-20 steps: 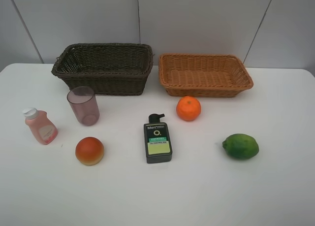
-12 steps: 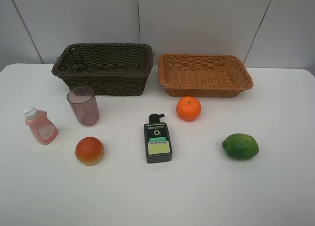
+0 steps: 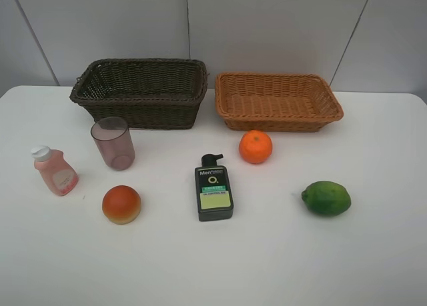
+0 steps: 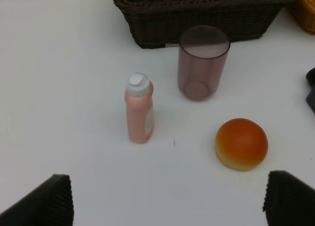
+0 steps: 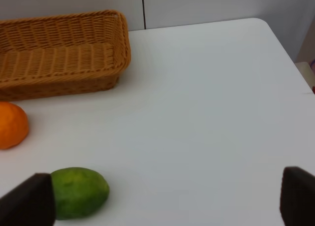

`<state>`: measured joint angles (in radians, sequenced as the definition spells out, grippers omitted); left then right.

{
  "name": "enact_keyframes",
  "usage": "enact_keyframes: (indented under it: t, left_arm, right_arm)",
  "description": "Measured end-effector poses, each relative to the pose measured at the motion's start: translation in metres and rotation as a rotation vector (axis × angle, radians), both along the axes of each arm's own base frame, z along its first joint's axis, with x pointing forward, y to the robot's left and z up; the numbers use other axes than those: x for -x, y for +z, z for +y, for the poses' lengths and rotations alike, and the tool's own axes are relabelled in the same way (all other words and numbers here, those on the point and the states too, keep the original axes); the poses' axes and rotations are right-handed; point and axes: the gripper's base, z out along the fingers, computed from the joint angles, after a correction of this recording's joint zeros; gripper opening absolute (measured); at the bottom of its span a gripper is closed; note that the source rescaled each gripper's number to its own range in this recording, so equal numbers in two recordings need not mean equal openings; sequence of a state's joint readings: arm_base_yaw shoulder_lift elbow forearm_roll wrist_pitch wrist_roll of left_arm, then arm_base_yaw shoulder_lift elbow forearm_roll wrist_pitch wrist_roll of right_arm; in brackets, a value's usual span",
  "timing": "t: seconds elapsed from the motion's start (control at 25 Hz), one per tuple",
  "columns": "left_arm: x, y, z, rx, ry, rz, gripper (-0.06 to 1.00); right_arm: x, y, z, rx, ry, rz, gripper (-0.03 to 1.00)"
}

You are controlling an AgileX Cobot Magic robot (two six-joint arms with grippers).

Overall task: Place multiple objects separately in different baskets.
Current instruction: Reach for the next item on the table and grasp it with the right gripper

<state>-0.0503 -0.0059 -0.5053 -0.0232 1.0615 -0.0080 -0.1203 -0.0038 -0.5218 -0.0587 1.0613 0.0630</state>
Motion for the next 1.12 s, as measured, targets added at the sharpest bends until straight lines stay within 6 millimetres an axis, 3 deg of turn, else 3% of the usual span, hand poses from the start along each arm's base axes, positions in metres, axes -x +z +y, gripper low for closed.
enact_keyframes:
  t: [1.12]
  left_arm:
    - [0.0,0.0,0.0,0.0,0.0,0.0,1.0]
  right_arm:
    - [0.0,0.0,0.0,0.0,0.0,0.0,0.97]
